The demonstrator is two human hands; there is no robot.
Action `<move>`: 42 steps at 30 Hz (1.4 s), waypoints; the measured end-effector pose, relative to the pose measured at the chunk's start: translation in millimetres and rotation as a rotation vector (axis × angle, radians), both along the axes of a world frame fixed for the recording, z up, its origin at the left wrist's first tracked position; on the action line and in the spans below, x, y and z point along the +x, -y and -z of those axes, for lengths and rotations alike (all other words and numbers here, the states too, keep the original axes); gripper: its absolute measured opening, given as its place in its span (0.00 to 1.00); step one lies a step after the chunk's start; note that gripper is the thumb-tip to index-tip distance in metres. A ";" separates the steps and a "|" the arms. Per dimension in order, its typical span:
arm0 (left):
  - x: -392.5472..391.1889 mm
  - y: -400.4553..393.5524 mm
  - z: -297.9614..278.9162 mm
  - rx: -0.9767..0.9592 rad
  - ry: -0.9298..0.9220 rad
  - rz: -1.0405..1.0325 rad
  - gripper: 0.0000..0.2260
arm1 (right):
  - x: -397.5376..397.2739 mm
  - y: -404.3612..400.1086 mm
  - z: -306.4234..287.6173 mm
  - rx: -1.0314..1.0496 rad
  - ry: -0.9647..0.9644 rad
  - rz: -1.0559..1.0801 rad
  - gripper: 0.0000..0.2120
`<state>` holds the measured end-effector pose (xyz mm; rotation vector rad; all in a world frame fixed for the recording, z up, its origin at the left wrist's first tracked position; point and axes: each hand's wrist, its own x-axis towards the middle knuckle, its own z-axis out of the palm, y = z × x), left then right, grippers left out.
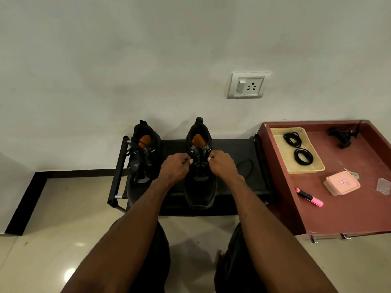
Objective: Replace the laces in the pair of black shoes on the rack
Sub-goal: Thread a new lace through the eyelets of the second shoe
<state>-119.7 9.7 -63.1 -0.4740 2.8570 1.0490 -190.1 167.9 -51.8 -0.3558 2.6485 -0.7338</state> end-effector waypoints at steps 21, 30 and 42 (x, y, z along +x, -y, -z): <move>22.8 19.6 -22.2 0.311 0.065 -0.085 0.11 | 8.6 -9.1 -16.9 -0.080 -0.112 0.234 0.09; 44.8 10.1 -40.2 0.783 0.577 0.388 0.14 | 41.9 1.9 -55.5 -1.080 0.537 0.334 0.07; 27.7 -2.7 -46.0 0.847 -0.162 0.040 0.10 | 26.4 -14.5 -54.7 -1.124 0.461 0.315 0.05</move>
